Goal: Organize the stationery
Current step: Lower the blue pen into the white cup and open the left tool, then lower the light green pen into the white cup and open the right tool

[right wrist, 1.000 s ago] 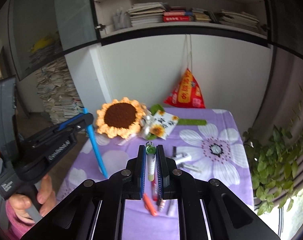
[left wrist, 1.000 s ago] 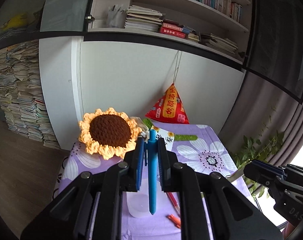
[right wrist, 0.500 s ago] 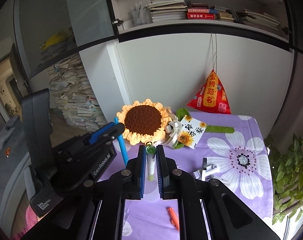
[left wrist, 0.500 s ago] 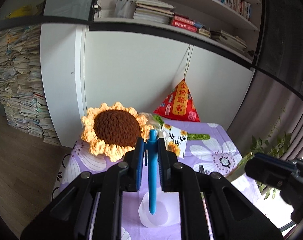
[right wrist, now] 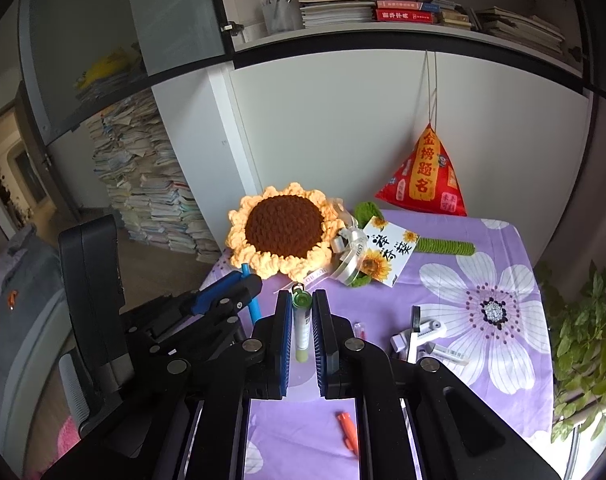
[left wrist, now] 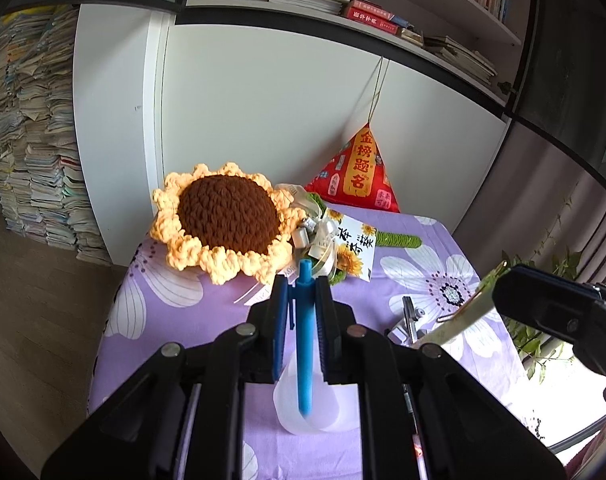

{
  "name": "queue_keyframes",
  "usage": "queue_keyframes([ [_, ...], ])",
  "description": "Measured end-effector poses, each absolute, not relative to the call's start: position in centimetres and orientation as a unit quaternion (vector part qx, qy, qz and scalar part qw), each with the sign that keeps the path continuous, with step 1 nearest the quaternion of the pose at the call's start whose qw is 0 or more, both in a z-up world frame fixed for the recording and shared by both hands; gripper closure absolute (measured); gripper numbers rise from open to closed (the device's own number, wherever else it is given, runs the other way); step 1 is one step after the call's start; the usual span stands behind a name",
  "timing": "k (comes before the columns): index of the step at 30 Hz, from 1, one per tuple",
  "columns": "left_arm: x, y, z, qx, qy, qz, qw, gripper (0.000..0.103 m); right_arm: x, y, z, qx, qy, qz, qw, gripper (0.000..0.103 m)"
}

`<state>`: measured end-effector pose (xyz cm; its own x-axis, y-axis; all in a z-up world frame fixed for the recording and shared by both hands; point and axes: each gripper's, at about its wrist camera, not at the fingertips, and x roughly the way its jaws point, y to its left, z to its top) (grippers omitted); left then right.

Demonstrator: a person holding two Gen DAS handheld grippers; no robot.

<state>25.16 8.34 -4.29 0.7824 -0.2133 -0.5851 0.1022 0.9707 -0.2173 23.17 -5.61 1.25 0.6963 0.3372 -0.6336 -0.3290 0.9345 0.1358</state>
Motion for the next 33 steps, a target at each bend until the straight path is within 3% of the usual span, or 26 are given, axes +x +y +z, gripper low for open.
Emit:
queue_keyframes([
  [13, 25.0, 8.0, -4.4, -0.078, 0.33, -0.095, 0.936, 0.091, 23.4, -5.3, 0.7, 0.003, 0.356, 0.183, 0.916, 0.092],
  [14, 25.0, 8.0, -4.5, -0.078, 0.333, -0.096, 0.935, 0.089, 23.4, -5.2, 0.6, 0.003, 0.358, 0.183, 0.916, 0.092],
  [17, 25.0, 8.1, -4.6, -0.083, 0.341, -0.102, 0.931, 0.066, 23.5, -5.3, 0.3, 0.004, 0.361, 0.181, 0.915, 0.092],
  [18, 24.9, 8.2, -4.6, -0.085, 0.339, -0.103, 0.931, 0.062, 23.6, -5.3, 0.3, 0.004, 0.362, 0.181, 0.914, 0.092],
  [23, 23.8, 8.7, -3.6, -0.082, 0.323, -0.091, 0.938, 0.062, 23.8, -5.2, 0.0, 0.004, 0.368, 0.181, 0.912, 0.092],
  [27, 22.4, 9.9, -3.7, -0.084, 0.315, -0.065, 0.943, 0.051, 24.0, -4.7, -0.1, -0.002, 0.371, 0.186, 0.91, 0.092],
  [33, 19.7, 12.2, -4.6, -0.095, 0.318, -0.04, 0.943, 0.051, 24.7, -3.4, -1.2, -0.019, 0.382, 0.186, 0.905, 0.092],
])
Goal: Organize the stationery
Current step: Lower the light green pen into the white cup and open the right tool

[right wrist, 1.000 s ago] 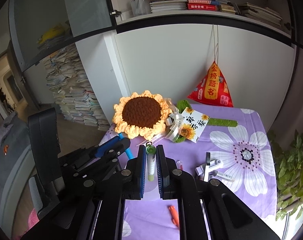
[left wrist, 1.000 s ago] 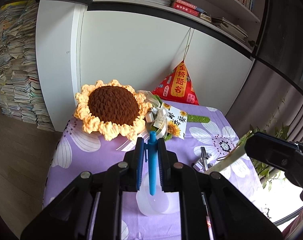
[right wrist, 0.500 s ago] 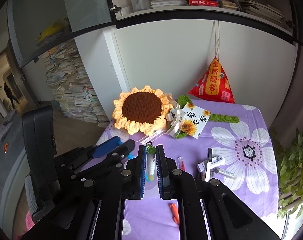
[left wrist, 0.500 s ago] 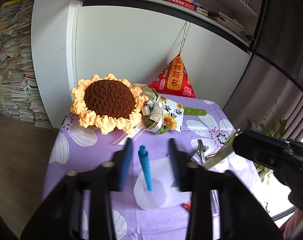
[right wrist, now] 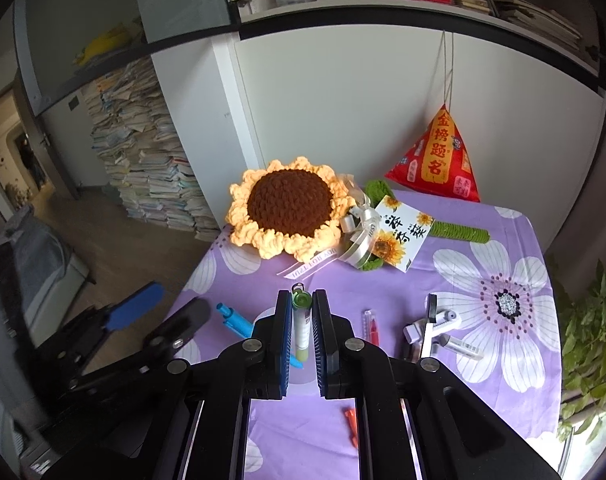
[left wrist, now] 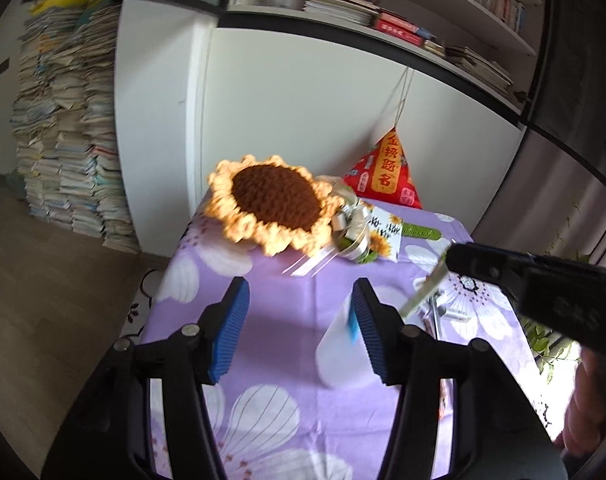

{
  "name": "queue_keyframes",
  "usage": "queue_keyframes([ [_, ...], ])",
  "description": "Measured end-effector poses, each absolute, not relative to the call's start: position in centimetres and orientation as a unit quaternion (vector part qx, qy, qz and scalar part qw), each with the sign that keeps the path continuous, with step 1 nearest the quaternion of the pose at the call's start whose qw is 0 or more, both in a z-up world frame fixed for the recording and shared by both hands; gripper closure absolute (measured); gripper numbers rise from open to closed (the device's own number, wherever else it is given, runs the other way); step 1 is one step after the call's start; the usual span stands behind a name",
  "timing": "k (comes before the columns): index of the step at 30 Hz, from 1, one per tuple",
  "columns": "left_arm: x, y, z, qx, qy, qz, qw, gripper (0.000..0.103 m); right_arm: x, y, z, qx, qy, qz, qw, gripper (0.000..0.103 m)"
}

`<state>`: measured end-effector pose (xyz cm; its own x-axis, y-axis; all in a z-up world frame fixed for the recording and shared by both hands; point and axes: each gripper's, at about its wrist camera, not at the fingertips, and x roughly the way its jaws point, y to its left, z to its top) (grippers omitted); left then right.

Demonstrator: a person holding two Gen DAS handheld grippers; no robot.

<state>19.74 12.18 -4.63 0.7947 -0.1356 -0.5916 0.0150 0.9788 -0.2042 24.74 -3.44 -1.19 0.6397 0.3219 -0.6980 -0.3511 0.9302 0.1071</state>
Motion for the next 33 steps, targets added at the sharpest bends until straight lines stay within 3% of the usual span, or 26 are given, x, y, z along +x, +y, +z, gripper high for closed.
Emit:
queue_keyframes([
  [17, 17.8, 11.6, -6.4, -0.085, 0.347, -0.068, 0.931, 0.051, 26.3, -0.3, -4.1, -0.051, 0.412, 0.184, 0.891, 0.092],
  [33, 17.2, 10.2, -6.3, -0.079, 0.349, -0.085, 0.93, 0.051, 24.0, -2.8, -0.6, -0.031, 0.372, 0.186, 0.909, 0.092],
])
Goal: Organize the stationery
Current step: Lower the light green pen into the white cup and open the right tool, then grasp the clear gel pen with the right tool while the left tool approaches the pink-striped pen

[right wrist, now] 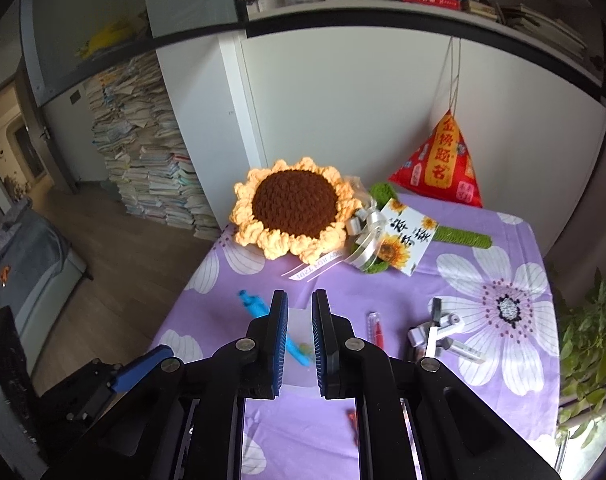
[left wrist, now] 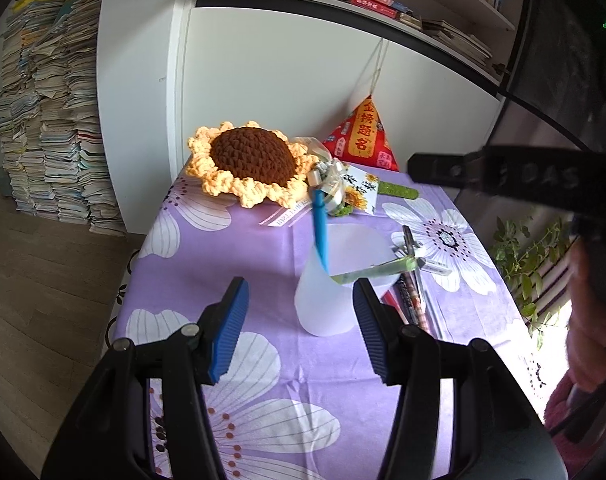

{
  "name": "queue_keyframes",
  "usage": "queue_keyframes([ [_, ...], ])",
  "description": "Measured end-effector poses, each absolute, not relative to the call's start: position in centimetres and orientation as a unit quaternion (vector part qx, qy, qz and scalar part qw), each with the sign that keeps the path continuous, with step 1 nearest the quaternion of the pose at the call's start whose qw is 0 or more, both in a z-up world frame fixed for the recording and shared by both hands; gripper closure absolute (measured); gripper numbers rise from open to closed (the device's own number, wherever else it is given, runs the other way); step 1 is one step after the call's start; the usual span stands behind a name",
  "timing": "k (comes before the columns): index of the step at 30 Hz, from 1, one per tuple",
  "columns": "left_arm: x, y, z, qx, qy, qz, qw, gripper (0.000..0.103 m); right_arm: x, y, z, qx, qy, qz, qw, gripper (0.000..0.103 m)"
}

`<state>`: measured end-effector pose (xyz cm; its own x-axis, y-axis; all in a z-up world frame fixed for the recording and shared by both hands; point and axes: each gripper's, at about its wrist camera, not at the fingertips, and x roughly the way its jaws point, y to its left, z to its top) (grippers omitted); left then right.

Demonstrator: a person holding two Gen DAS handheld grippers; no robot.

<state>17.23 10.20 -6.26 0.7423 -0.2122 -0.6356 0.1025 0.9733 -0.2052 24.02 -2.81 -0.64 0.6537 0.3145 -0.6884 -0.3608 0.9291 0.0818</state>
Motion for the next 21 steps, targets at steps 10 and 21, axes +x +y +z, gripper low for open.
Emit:
queue_keyframes([
  [10, 16.3, 7.5, -6.5, -0.061, 0.357, -0.118, 0.925, 0.051, 21.3, -8.7, -1.2, -0.044, 0.369, 0.127, 0.92, 0.092],
  [21, 15.4, 3.5, -7.8, -0.043, 0.377, -0.147, 0.914, 0.053, 21.2, -14.9, -8.0, -0.001, 0.452, 0.079, 0.889, 0.092],
])
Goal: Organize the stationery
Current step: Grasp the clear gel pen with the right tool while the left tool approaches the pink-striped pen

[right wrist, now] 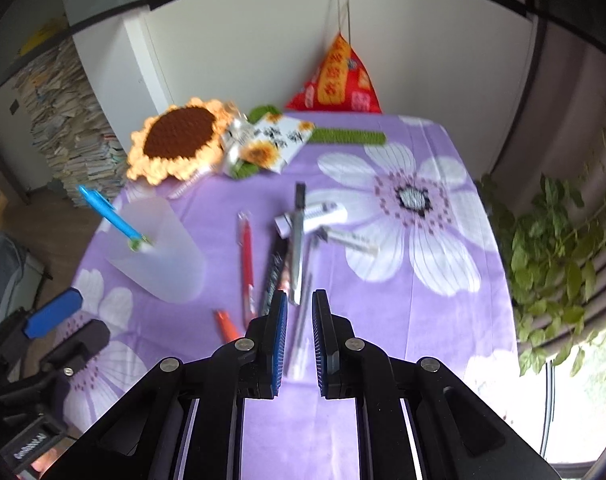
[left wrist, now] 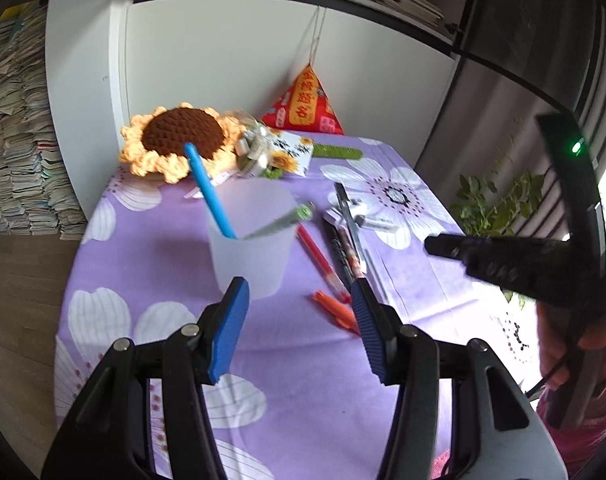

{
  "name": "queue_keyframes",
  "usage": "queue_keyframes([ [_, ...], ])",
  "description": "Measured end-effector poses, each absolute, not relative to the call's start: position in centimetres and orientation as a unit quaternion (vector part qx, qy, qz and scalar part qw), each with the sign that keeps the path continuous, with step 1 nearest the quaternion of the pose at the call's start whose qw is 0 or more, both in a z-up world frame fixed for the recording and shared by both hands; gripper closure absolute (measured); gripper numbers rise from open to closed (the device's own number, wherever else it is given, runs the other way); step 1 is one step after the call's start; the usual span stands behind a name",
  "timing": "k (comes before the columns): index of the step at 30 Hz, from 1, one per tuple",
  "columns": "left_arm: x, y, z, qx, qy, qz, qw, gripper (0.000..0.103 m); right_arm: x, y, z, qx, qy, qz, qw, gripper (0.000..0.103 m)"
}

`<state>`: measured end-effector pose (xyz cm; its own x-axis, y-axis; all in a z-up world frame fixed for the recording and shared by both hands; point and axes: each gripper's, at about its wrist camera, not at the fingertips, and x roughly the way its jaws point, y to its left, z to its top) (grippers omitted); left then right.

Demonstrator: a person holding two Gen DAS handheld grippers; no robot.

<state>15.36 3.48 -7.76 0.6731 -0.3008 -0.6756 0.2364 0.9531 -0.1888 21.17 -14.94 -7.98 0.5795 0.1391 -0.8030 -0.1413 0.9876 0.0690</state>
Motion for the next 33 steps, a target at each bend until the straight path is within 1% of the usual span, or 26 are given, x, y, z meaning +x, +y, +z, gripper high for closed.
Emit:
queue_keyframes([
  [2, 15.4, 2.8, -8.3, -0.042, 0.384, -0.149, 0.91, 0.053, 21.1, -15.4, -9.6, 0.001, 0.469, 0.079, 0.88, 0.092],
  [4, 15.4, 2.0, -8.9, -0.041, 0.394, -0.155, 0.905, 0.056, 21.0, -15.6, -10.8, 0.0, 0.482, 0.079, 0.873, 0.092],
  [6, 15.4, 1.1, -9.4, -0.036, 0.4, -0.163, 0.901, 0.066, 20.8, -15.7, -11.8, 0.0, 0.487, 0.082, 0.869, 0.092],
  [9, 15.5, 0.0, -9.7, -0.033, 0.406, -0.177, 0.896, 0.072, 20.4, -16.0, -12.5, -0.002, 0.487, 0.089, 0.869, 0.092],
  [18, 15.9, -0.3, -9.7, -0.029, 0.409, -0.164, 0.897, 0.073, 21.6, -15.7, -14.5, 0.004, 0.5, 0.103, 0.86, 0.092],
  [23, 15.9, -0.6, -9.9, -0.023, 0.414, -0.16, 0.896, 0.073, 22.7, -14.8, -15.7, -0.014, 0.515, 0.1, 0.851, 0.092],
  [24, 16.0, -0.7, -10.0, -0.021, 0.415, -0.16, 0.895, 0.073, 22.7, -14.7, -15.8, -0.011, 0.512, 0.105, 0.853, 0.088],
  [26, 16.0, -0.8, -10.1, -0.019, 0.417, -0.161, 0.894, 0.073, 22.8, -14.3, -16.1, -0.015, 0.514, 0.112, 0.85, 0.088],
  [27, 16.1, -0.9, -10.1, -0.018, 0.418, -0.162, 0.894, 0.073, 22.9, -14.1, -16.4, -0.023, 0.518, 0.11, 0.848, 0.088],
  [28, 16.2, -1.0, -10.2, -0.018, 0.419, -0.162, 0.893, 0.073, 22.8, -14.1, -16.4, -0.028, 0.515, 0.107, 0.85, 0.092],
  [33, 16.8, -1.7, -10.4, -0.021, 0.425, -0.176, 0.888, 0.073, 22.2, -15.9, -15.8, -0.015, 0.517, 0.102, 0.85, 0.093],
])
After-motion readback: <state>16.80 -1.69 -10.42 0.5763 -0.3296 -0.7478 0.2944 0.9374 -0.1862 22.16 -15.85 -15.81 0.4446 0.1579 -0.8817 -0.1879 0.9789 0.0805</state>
